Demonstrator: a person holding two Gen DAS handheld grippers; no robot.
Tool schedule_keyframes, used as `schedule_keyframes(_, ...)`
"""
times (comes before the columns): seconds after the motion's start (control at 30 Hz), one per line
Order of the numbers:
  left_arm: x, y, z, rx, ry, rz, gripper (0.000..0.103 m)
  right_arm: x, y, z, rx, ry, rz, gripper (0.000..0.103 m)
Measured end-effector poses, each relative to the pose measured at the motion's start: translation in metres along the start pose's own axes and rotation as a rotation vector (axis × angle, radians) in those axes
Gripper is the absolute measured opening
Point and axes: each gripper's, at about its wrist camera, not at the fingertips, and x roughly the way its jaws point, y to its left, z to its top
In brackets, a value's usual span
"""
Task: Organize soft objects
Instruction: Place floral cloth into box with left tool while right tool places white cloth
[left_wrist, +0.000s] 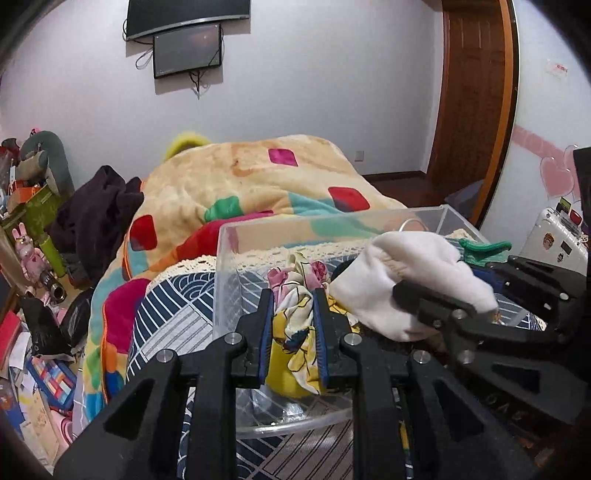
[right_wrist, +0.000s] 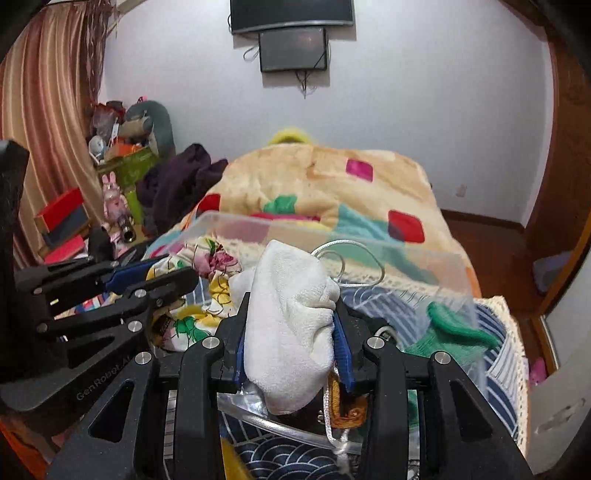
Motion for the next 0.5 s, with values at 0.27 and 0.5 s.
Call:
schedule_keyframes(0.27, -0.012, 0.002, -0.002, -0.009, -0.004, -0.032, 0.033, -0.001, -0.001, -0.004, -0.020, 0.046, 0.000, 0.050)
schedule_keyframes(0.5, -0.039, 0.004, -0.001, -0.018, -0.055, -0.058, 0.050, -0.021, -0.004, -0.002, -0.008, 0.010, 0.018, 0.060)
